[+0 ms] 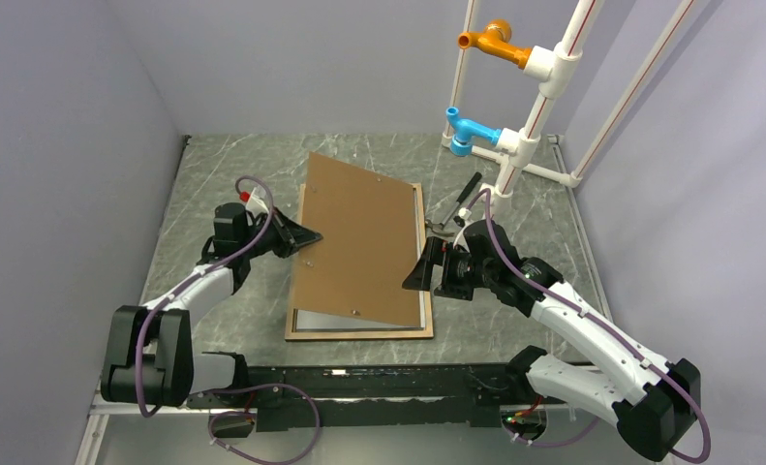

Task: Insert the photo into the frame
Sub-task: Place the photo frame item in the photo frame.

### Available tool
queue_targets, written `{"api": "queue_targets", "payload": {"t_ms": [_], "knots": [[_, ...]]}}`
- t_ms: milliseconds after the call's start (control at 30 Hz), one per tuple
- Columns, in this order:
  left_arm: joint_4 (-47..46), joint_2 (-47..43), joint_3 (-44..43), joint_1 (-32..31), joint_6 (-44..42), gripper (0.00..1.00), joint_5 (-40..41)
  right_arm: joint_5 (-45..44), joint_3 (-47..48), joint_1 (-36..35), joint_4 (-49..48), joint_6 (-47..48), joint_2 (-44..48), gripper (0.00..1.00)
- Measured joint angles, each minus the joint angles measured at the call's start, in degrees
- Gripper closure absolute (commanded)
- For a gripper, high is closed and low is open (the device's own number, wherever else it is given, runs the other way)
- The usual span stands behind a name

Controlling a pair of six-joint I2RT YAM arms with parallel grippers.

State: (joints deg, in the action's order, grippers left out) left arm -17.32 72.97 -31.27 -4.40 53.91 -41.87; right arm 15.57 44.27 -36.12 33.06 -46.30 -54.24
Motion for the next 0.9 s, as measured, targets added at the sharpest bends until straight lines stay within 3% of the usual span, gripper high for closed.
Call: {"api": "queue_targets", "payload": {"t_ms": [500, 900], "knots": [[-1.66, 0.37, 1.46, -2.6, 1.42, 1.0, 2.1, 0.0, -0.76, 0.04, -0.11, -0.07, 0.0, 0.01], [3.04, -3.74, 2.16, -3.19, 2.12, 1.0, 5.33, -0.02, -0.96, 0.04, -0.13, -0.26, 0.0, 0.01]]}}
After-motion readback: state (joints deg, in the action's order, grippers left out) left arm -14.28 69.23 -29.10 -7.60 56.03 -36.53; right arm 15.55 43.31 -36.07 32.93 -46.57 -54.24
